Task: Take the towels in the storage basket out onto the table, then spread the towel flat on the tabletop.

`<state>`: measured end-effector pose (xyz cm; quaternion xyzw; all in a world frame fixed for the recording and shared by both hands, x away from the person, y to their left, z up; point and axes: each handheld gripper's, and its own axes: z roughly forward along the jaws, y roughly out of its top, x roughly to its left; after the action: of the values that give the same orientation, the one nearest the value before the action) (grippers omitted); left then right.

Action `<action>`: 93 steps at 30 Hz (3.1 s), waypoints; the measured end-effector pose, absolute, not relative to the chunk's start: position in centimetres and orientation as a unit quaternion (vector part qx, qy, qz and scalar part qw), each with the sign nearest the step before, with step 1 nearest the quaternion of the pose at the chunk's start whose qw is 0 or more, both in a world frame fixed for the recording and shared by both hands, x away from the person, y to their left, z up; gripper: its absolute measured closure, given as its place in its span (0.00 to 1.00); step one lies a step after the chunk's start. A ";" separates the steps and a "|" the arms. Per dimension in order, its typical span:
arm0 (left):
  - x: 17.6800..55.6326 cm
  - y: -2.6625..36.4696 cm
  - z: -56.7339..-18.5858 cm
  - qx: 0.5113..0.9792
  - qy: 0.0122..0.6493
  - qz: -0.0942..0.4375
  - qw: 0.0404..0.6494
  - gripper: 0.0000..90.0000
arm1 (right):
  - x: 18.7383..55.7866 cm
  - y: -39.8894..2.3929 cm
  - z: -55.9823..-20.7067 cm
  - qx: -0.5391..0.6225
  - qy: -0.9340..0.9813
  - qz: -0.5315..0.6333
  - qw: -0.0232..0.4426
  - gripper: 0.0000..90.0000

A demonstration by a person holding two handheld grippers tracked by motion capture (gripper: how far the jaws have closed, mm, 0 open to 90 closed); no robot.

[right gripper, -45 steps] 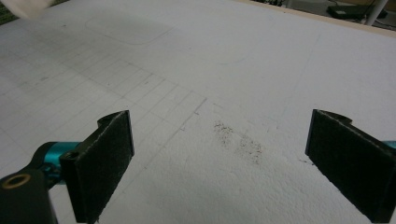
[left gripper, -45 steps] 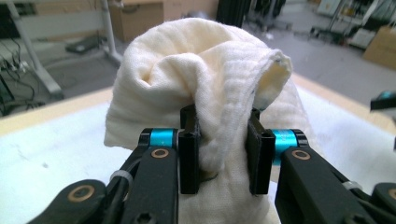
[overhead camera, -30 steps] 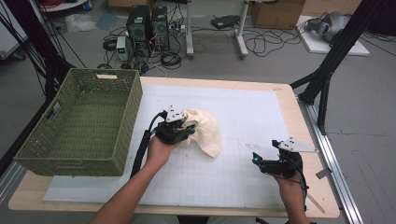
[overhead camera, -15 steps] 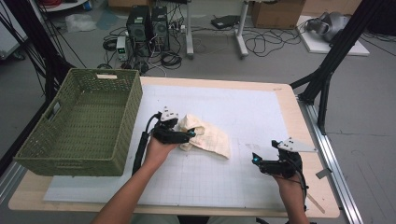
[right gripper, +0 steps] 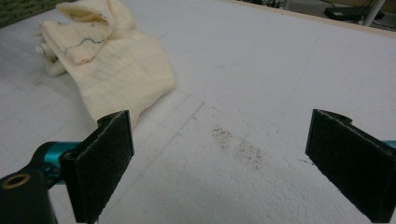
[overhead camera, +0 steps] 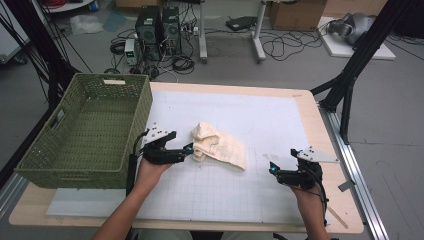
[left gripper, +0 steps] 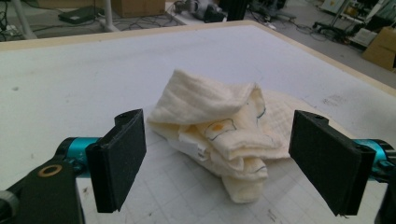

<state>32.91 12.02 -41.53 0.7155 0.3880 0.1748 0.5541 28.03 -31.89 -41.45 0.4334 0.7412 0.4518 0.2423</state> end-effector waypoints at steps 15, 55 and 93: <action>31.9 13.3 -42.2 0.709 0.378 0.171 0.571 0.24 | 28.9 -31.0 -41.9 0.427 0.757 0.443 0.220 0.08; 31.7 13.2 -42.9 0.721 0.375 0.164 0.559 0.25 | 31.5 -23.9 -41.4 0.347 0.811 0.435 0.183 0.28; 32.2 13.4 -43.5 0.724 0.387 0.153 0.550 0.28 | 40.3 -17.5 -39.3 0.342 0.836 0.396 0.167 0.97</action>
<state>32.17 13.43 -43.50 0.7241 0.3867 0.1527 0.5504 40.27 -17.48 -39.34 0.3417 0.8355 0.3964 0.1673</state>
